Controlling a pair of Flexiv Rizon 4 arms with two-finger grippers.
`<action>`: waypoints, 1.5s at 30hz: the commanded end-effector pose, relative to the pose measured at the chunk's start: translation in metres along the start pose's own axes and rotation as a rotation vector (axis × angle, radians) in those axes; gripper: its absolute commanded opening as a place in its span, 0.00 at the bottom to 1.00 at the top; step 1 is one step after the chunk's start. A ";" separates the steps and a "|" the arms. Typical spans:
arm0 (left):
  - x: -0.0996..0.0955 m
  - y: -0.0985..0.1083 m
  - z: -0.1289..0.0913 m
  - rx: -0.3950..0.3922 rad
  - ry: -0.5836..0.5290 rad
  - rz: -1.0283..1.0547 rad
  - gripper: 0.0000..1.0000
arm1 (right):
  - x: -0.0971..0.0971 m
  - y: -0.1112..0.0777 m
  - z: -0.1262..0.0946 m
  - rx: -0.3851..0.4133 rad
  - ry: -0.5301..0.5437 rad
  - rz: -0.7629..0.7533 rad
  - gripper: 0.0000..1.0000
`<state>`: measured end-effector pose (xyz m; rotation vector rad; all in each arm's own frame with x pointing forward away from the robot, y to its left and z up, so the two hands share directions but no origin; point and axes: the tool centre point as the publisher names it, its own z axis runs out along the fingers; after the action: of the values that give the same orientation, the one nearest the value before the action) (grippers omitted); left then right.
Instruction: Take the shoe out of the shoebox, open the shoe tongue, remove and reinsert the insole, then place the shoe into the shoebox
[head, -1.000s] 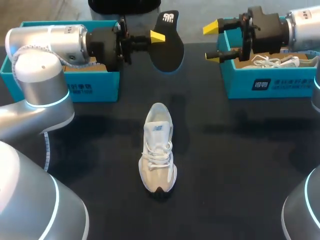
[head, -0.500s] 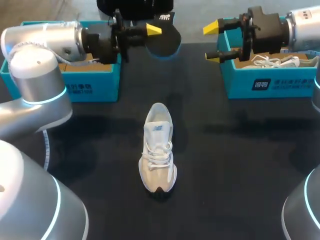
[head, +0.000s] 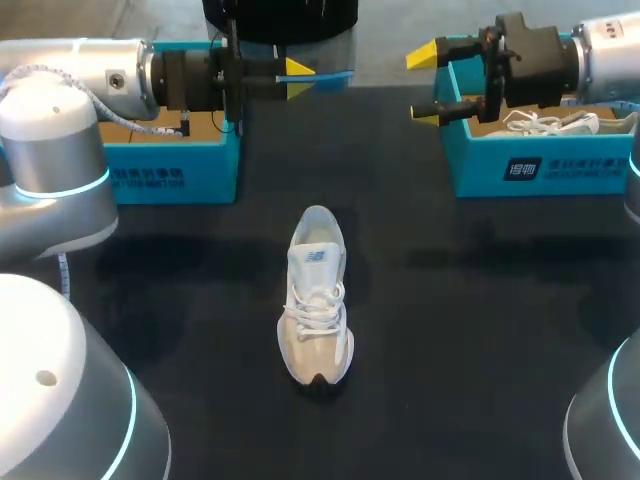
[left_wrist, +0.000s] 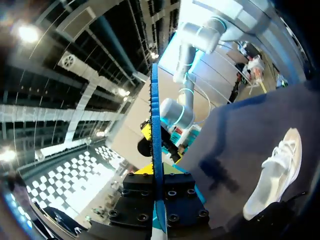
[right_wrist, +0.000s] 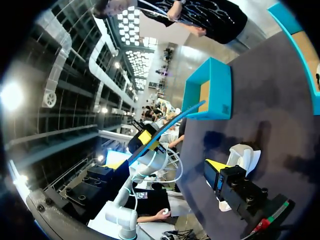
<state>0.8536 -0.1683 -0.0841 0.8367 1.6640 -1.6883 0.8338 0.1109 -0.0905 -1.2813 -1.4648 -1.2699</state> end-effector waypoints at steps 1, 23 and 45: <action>-0.002 -0.006 -0.003 -0.027 0.034 -0.582 0.00 | 0.000 0.001 0.001 0.000 -0.002 0.001 1.00; 0.007 0.004 0.004 0.076 -0.126 -1.600 0.00 | 0.000 0.001 0.001 0.000 -0.002 0.001 1.00; 0.012 0.004 0.003 0.092 -0.031 -1.945 0.00 | 0.000 0.001 0.001 0.000 -0.002 0.001 1.00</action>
<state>0.8509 -0.1726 -0.0955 -0.8076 2.3094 -2.5751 0.8341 0.1109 -0.0903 -1.2820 -1.4659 -1.2681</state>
